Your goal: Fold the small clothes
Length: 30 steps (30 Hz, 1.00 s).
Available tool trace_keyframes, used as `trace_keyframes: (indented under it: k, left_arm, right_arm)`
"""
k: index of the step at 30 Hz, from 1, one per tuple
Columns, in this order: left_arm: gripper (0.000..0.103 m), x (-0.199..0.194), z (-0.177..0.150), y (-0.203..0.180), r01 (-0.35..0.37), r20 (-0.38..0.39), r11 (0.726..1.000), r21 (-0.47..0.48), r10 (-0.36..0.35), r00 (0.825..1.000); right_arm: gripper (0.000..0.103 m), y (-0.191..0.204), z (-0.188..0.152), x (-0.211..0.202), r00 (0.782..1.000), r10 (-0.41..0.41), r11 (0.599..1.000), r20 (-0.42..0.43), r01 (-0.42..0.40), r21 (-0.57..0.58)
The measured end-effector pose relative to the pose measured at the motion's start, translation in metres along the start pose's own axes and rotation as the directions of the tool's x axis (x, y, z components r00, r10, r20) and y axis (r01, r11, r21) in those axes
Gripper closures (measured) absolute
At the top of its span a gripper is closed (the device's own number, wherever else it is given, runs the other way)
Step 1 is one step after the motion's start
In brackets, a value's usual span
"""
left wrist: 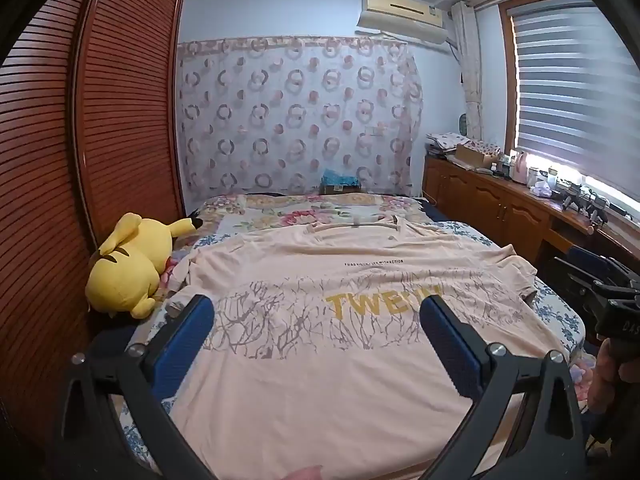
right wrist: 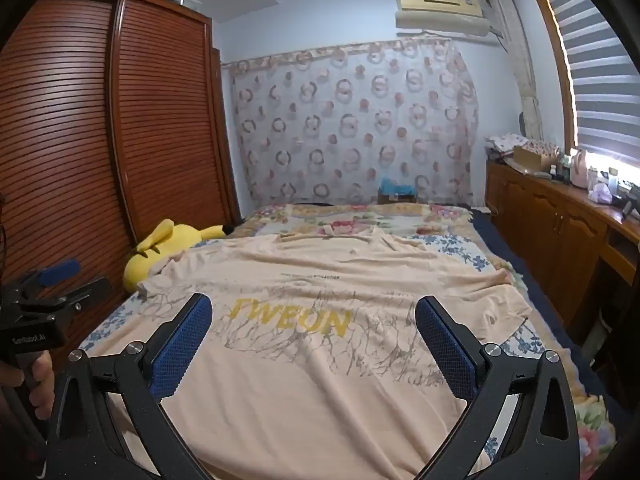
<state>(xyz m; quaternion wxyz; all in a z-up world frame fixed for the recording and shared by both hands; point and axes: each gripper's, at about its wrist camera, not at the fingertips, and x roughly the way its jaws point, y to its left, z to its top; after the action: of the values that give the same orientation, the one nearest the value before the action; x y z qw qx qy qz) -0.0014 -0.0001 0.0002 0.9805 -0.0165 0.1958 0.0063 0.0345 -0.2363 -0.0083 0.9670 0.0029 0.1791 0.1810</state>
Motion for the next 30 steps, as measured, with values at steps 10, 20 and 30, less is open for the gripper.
trace_keyframes:
  k: [10,20,30]
  left_arm:
    - [0.0,-0.003,0.0,-0.002,0.0,-0.012,1.0,-0.013,0.0,1.0]
    - [0.0,-0.005,0.003,0.003,-0.002,-0.007,1.0,-0.023,0.002,1.0]
    - [0.0,-0.006,0.005,0.005,-0.002,0.001,1.0,-0.022,0.002,1.0]
  right_arm:
    - [0.0,-0.001,0.0,0.0,1.0,0.001,1.0,-0.008,-0.001,0.004]
    - [0.0,0.001,-0.001,-0.001,1.0,0.0,1.0,-0.008,0.0,0.002]
    - [0.0,0.001,0.0,-0.003,1.0,-0.001,1.0,-0.006,0.001,0.003]
